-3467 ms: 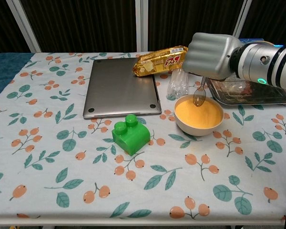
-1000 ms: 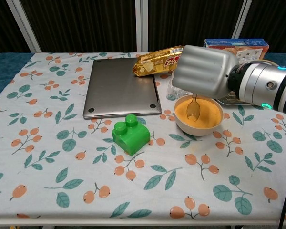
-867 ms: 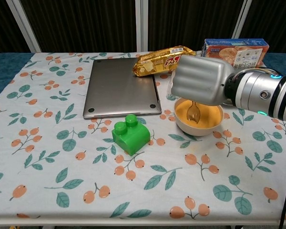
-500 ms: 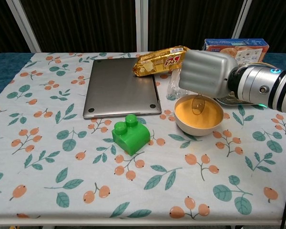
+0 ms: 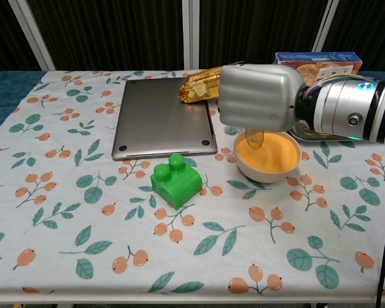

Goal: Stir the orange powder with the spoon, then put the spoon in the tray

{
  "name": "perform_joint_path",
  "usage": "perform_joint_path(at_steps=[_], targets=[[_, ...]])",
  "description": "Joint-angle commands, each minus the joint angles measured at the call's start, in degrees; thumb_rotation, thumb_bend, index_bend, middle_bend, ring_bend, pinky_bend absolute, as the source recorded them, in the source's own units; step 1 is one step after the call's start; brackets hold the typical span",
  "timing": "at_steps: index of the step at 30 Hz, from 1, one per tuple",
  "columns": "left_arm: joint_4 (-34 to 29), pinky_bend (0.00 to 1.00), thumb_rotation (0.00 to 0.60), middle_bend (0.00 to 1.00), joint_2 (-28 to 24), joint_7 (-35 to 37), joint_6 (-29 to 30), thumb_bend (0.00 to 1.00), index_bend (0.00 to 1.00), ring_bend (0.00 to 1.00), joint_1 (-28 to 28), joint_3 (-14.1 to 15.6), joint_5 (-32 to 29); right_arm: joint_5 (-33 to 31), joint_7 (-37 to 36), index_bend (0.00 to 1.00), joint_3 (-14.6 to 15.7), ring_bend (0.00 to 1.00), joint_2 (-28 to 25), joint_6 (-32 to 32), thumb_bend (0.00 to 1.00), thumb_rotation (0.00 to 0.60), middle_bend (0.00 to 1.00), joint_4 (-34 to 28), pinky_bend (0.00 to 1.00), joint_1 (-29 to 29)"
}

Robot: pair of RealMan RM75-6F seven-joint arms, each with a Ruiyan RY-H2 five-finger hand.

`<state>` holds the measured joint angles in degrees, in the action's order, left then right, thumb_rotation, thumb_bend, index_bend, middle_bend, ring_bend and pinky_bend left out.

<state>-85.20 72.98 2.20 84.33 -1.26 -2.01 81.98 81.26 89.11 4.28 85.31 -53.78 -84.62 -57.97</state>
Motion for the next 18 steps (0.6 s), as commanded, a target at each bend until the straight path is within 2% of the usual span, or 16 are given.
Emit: perform_joint_path(at_steps=[1, 10, 18], targets=[[0.08, 0.15, 0.600, 0.18, 0.07, 0.06, -0.06, 0.01, 0.21, 0.12, -0.03, -0.01, -0.03, -0.27, 1.76, 0.81, -0.01, 0.99, 0.46, 1.20, 0.38, 0.600, 1.00, -0.07, 1.00, -0.04], [0.35, 0.15, 0.600, 0.18, 0.29, 0.27, -0.30, 0.01, 0.21, 0.12, -0.16, -0.02, -0.03, -2.86, 5.50, 0.83, 1.22, 0.99, 4.25, 0.93, 0.38, 0.600, 1.00, 4.73, 1.00, 3.28], [0.68, 0.15, 0.600, 0.18, 0.40, 0.58, -0.39, 0.01, 0.21, 0.12, -0.14, 0.00, -0.08, -3.58, 6.29, 0.86, -1.19, 0.99, 4.65, -1.39, 0.39, 0.600, 1.00, 8.68, 1.00, 3.95]])
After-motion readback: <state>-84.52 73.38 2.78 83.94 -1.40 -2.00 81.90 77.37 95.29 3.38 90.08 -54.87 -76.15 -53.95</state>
